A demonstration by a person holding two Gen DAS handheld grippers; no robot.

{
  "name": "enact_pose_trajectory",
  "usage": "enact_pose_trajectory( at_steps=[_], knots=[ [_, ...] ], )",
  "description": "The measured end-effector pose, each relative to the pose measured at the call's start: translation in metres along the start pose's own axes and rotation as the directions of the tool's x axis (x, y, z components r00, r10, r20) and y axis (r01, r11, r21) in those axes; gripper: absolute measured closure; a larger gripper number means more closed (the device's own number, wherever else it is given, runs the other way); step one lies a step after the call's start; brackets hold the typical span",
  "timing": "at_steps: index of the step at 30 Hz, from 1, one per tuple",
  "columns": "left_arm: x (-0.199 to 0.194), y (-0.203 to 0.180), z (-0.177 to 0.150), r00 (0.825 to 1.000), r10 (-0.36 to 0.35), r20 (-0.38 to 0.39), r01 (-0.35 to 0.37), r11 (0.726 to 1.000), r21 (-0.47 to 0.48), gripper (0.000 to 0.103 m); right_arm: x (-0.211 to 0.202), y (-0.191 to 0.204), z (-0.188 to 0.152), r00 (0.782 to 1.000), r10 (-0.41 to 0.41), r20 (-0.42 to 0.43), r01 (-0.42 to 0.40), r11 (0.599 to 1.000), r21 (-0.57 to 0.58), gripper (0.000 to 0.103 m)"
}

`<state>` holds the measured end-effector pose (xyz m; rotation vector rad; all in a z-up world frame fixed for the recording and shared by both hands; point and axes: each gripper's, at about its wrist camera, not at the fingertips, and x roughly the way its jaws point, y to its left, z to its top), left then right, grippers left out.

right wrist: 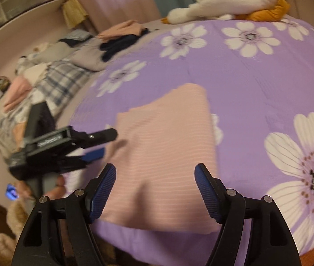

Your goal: Fold small clothes

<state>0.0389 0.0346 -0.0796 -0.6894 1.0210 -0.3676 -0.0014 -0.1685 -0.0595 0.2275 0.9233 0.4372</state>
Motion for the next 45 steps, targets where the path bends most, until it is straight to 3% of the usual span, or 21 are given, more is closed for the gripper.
enact_pose_trajectory(
  at_steps=[4,6,9,11,14,18,22,23,26,29,31,33,36,41,45],
  knots=[
    [0.016,-0.014,0.004,0.997,0.083,-0.006,-0.082,0.992,0.093,0.055,0.004,-0.008,0.0,1.0,-0.017,-0.009,0.018,1.0,0.023,0.03],
    [0.028,-0.018,0.005,0.987,0.161,-0.015,-0.158,0.979,0.127,0.074,0.002,-0.013,0.0,1.0,-0.02,-0.005,0.02,0.999,0.037,0.03],
    [0.037,-0.025,0.007,0.975,0.222,0.005,-0.219,0.958,0.186,0.084,0.003,-0.019,0.0,1.0,-0.028,-0.003,0.029,0.998,0.057,0.03],
    [0.032,-0.032,0.008,0.979,0.203,0.031,-0.205,0.954,0.217,0.086,0.002,-0.024,-0.001,0.999,-0.032,-0.002,0.032,0.997,0.069,0.03],
    [0.018,-0.052,0.014,0.991,0.102,0.082,-0.121,0.952,0.28,0.087,-0.004,-0.031,-0.003,0.999,-0.033,0.014,0.032,0.995,0.099,0.03],
    [0.0,-0.057,0.016,0.992,-0.02,0.126,-0.023,0.945,0.326,0.086,-0.014,-0.036,-0.002,0.998,-0.03,0.048,0.024,0.993,0.114,0.03],
    [0.029,-0.011,0.016,0.985,0.168,0.027,-0.169,0.957,0.237,0.085,-0.014,-0.041,-0.001,0.998,-0.04,0.048,0.033,0.992,0.123,0.03],
    [0.037,0.008,0.014,0.982,0.188,-0.007,-0.182,0.961,0.208,0.083,-0.011,-0.043,-0.001,0.998,-0.04,0.041,0.035,0.991,0.131,0.03],
    [0.03,0.026,0.012,0.993,0.117,-0.008,-0.114,0.983,0.145,0.07,-0.004,-0.046,-0.002,0.999,-0.041,0.022,0.038,0.99,0.138,0.03],
    [0.02,0.027,0.009,0.99,0.137,-0.013,-0.135,0.983,0.123,0.061,0.002,-0.046,-0.002,0.999,-0.049,-0.001,0.048,0.989,0.14,0.03],
    [0.01,0.022,0.005,0.988,0.153,0.007,-0.152,0.978,0.144,0.05,0.005,-0.046,-0.002,0.999,-0.045,-0.006,0.046,0.989,0.143,0.03],
    [0.001,0.019,0.0,0.985,0.17,0.034,-0.173,0.972,0.157,0.028,0.008,-0.046,-0.002,0.999,-0.039,-0.01,0.04,0.989,0.141,0.03],
    [-0.003,0.021,-0.007,0.985,0.168,0.035,-0.172,0.973,0.155,0.023,0.015,-0.048,-0.002,0.999,-0.034,-0.023,0.036,0.989,0.142,0.03],
    [0.011,0.042,-0.013,0.991,0.131,-0.04,-0.127,0.988,0.083,0.017,0.031,-0.047,-0.002,0.998,0.017,-0.061,-0.008,0.989,0.148,0.03],
    [0.014,0.038,-0.016,0.99,0.136,-0.043,-0.131,0.985,0.115,0.013,0.048,-0.045,-0.002,0.994,0.048,-0.094,-0.033,0.988,0.152,0.03]
  ],
)
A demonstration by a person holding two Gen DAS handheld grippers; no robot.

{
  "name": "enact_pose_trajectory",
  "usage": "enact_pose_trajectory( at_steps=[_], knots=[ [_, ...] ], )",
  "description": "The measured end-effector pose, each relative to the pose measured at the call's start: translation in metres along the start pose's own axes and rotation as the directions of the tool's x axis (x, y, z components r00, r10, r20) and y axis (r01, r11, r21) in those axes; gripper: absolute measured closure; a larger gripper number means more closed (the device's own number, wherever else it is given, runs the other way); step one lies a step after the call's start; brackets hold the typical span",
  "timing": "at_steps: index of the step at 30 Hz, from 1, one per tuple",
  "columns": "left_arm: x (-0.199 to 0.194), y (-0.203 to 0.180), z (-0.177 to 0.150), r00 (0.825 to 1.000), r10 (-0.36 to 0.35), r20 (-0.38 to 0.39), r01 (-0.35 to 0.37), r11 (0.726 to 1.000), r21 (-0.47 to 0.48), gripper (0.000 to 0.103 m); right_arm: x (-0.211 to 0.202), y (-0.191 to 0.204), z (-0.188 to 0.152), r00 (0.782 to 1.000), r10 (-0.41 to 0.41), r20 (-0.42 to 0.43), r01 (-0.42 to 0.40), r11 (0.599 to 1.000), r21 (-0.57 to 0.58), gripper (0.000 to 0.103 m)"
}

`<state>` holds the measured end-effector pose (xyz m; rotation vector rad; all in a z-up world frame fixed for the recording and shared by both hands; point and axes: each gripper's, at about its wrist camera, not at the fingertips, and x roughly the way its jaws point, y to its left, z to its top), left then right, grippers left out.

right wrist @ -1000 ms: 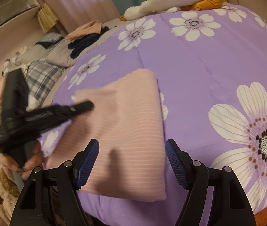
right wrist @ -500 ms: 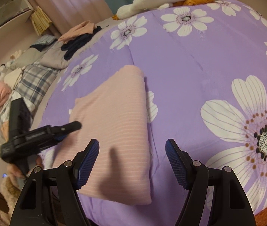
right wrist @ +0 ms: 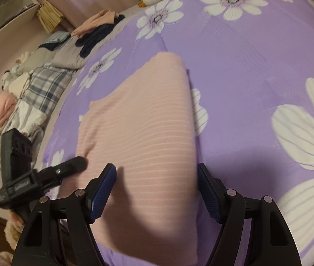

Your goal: Fold small clothes

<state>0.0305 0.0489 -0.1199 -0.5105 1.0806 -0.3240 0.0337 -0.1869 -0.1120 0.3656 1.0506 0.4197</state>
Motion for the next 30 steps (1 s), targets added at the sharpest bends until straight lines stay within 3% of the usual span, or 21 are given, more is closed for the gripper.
enact_pose_trajectory(
  at_steps=[4,5,7,8,9,12,18,24,30],
  knots=[
    [0.008,-0.005,-0.002,1.0,-0.007,0.011,0.007,1.0,0.023,0.013,0.012,-0.002,0.003,0.999,0.032,-0.019,-0.032,0.999,0.0,0.03],
    [0.01,-0.007,-0.002,1.0,-0.006,0.017,0.005,1.0,0.03,0.015,0.013,-0.003,0.003,0.999,0.044,-0.016,-0.044,0.999,0.006,0.035],
    [0.013,-0.011,-0.002,0.999,-0.034,0.013,0.034,0.999,0.039,0.033,0.012,-0.002,0.003,0.999,0.05,-0.015,-0.05,0.999,0.003,0.046],
    [0.016,-0.012,-0.002,0.996,-0.088,-0.007,0.088,0.996,0.027,0.053,0.011,-0.001,0.003,0.999,0.05,-0.014,-0.05,0.999,-0.005,0.056],
    [0.021,-0.011,-0.002,0.992,-0.123,-0.026,0.123,0.992,-0.007,0.054,0.009,0.001,0.003,0.999,0.051,-0.008,-0.052,0.999,-0.011,0.067],
    [0.015,-0.022,-0.001,0.996,-0.094,0.008,0.094,0.996,0.006,0.063,0.0,0.01,0.004,0.999,0.025,0.021,-0.024,0.999,-0.044,0.074],
    [-0.016,-0.055,0.014,0.984,-0.136,0.118,0.125,0.988,0.094,0.066,-0.022,0.027,0.021,0.996,0.008,0.09,0.002,0.993,-0.117,0.075],
    [-0.019,-0.09,0.042,0.963,-0.181,0.201,0.146,0.973,0.176,0.066,-0.05,0.033,0.055,0.982,-0.004,0.188,0.039,0.982,-0.185,0.075],
    [0.01,-0.107,0.063,0.969,-0.127,0.211,0.085,0.976,0.199,0.066,-0.045,0.02,0.082,0.973,-0.054,0.222,0.104,0.97,-0.218,0.075]
  ],
)
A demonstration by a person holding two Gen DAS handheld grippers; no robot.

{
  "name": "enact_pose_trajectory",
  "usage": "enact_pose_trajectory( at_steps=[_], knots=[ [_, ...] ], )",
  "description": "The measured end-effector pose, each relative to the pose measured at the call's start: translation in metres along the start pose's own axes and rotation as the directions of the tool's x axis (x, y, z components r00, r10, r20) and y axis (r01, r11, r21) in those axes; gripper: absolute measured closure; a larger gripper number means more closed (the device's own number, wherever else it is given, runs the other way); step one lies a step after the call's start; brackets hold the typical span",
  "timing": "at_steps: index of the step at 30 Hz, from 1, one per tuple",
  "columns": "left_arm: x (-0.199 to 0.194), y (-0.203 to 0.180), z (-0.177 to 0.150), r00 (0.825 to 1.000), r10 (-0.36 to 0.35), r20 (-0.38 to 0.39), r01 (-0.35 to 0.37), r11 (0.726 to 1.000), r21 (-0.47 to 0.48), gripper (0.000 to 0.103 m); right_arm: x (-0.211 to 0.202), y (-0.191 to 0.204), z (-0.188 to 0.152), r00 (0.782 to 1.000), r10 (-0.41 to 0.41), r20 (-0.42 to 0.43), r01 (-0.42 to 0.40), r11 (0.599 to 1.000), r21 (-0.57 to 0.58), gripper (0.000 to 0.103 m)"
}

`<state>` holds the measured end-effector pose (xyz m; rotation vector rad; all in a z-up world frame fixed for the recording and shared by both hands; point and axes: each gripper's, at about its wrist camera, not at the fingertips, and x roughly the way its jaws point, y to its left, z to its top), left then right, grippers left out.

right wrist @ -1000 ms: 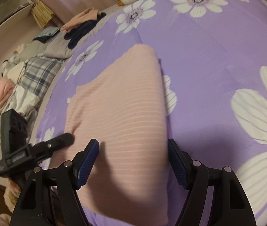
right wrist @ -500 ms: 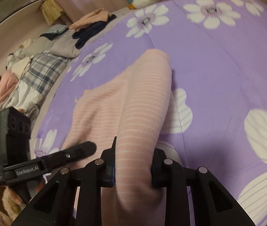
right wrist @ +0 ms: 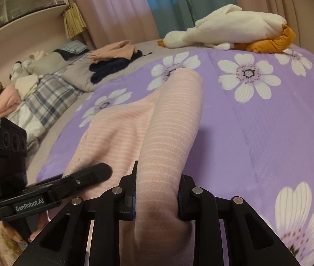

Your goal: Fold small clothes

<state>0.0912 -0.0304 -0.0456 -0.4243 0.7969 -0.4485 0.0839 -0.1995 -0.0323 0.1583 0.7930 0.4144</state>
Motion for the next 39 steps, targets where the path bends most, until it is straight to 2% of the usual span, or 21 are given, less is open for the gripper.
enact_pose_trajectory(
  at_steps=[4,10,12,16,19,22,23,24,26,28,30,34,36,39],
  knots=[
    [0.029,0.011,-0.006,0.997,0.043,-0.06,-0.045,0.999,-0.025,0.066,0.025,-0.023,-0.005,0.999,0.009,-0.05,-0.007,0.999,0.041,0.075],
    [0.066,0.025,-0.026,0.98,0.124,-0.153,-0.133,0.99,-0.049,0.063,0.06,-0.047,-0.023,0.985,-0.005,-0.171,0.019,0.997,0.08,0.075],
    [0.069,0.026,-0.031,0.978,0.138,-0.154,-0.148,0.987,-0.057,0.057,0.063,-0.052,-0.025,0.981,0.0,-0.193,0.02,0.995,0.1,0.075],
    [0.066,0.027,-0.033,0.976,0.141,-0.166,-0.158,0.983,-0.096,0.055,0.06,-0.054,-0.026,0.98,0.007,-0.2,0.016,0.993,0.113,0.074],
    [0.057,0.02,-0.034,0.972,0.168,-0.167,-0.185,0.979,-0.09,0.054,0.057,-0.053,-0.027,0.979,-0.015,-0.204,0.039,0.993,0.116,0.068],
    [0.041,0.008,-0.031,0.968,0.216,-0.131,-0.224,0.973,-0.047,0.04,0.05,-0.051,-0.023,0.979,-0.046,-0.2,0.068,0.992,0.105,0.065],
    [0.033,0.003,-0.03,0.969,0.225,-0.107,-0.23,0.973,-0.037,0.031,0.046,-0.051,-0.022,0.979,-0.053,-0.195,0.074,0.992,0.105,0.063],
    [0.022,-0.002,-0.03,0.97,0.232,-0.078,-0.235,0.972,-0.027,0.023,0.042,-0.051,-0.02,0.981,-0.057,-0.186,0.078,0.991,0.109,0.056],
    [0.006,-0.013,-0.028,0.972,0.232,-0.031,-0.232,0.973,0.0,0.02,0.028,-0.05,-0.018,0.987,-0.066,-0.147,0.081,0.992,0.101,0.046],
    [-0.013,-0.025,-0.028,0.977,0.215,0.01,-0.215,0.976,0.033,0.017,0.016,-0.048,-0.015,0.991,-0.07,-0.113,0.081,0.993,0.088,0.041],
    [-0.031,-0.035,-0.03,0.978,0.201,0.054,-0.203,0.978,0.042,0.001,0.0,-0.045,-0.012,0.994,-0.079,-0.072,0.085,0.992,0.09,0.028],
    [-0.055,-0.048,-0.032,0.975,0.197,0.104,-0.203,0.978,0.045,0.001,-0.029,-0.034,-0.009,0.995,-0.097,0.008,0.096,0.993,0.064,0.023],
    [-0.063,-0.051,-0.034,0.971,0.213,0.111,-0.218,0.975,0.036,0.001,-0.04,-0.028,-0.008,0.995,-0.098,0.032,0.096,0.994,0.045,0.016],
    [-0.072,-0.053,-0.039,0.96,0.249,0.129,-0.252,0.968,0.013,0.001,-0.047,-0.022,-0.009,0.994,-0.098,0.051,0.098,0.995,0.016,0.015]
  ],
)
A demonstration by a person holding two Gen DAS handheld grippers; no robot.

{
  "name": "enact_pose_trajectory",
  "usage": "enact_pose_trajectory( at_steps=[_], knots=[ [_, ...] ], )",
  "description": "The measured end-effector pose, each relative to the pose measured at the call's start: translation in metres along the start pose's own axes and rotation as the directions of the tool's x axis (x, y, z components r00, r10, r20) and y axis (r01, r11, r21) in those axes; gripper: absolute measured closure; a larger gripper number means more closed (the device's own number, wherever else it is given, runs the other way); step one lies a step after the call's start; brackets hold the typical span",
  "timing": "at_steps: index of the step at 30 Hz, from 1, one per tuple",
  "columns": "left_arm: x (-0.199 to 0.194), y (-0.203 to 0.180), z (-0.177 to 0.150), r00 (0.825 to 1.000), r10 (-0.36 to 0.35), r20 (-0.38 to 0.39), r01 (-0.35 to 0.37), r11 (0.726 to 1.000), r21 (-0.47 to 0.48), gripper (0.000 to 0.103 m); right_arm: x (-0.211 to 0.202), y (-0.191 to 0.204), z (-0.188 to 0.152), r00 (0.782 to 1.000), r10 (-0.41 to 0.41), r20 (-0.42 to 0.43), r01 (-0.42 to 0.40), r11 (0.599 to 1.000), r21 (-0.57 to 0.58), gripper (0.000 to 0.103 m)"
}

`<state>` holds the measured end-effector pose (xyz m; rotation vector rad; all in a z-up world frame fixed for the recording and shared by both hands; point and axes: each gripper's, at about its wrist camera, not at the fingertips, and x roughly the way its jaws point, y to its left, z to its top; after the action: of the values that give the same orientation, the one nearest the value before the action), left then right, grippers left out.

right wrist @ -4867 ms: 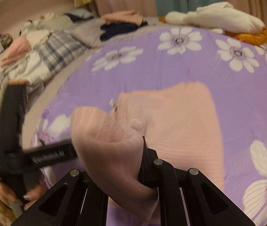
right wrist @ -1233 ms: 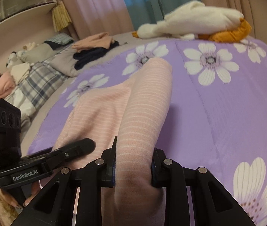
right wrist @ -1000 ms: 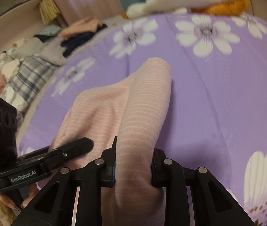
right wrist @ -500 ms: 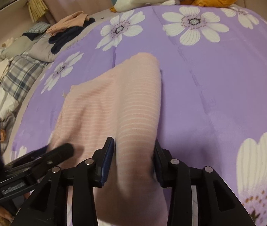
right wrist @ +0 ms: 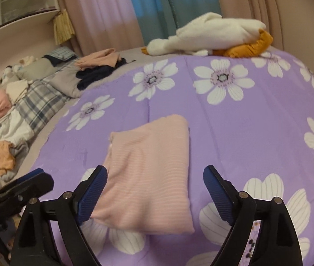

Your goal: Fold small clothes

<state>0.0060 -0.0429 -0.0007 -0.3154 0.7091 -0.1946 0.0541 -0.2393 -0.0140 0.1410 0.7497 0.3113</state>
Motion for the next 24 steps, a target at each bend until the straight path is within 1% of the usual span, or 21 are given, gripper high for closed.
enact_pose_trajectory(
  at_steps=[3,11,24],
  knots=[
    [-0.006,-0.001,-0.004,1.0,0.014,-0.002,-0.014,1.0,0.005,0.001,-0.002,0.002,-0.001,1.0,-0.027,0.011,0.027,1.0,0.001,0.015],
    [-0.007,-0.004,-0.012,0.997,0.073,-0.024,-0.072,0.997,0.037,0.001,-0.009,0.002,-0.004,0.999,-0.037,0.022,0.037,0.999,0.004,0.015],
    [-0.006,-0.01,-0.019,0.995,0.084,-0.046,-0.082,0.996,0.04,0.001,-0.016,0.002,-0.008,0.998,-0.058,0.033,0.058,0.998,0.007,0.015]
  ],
)
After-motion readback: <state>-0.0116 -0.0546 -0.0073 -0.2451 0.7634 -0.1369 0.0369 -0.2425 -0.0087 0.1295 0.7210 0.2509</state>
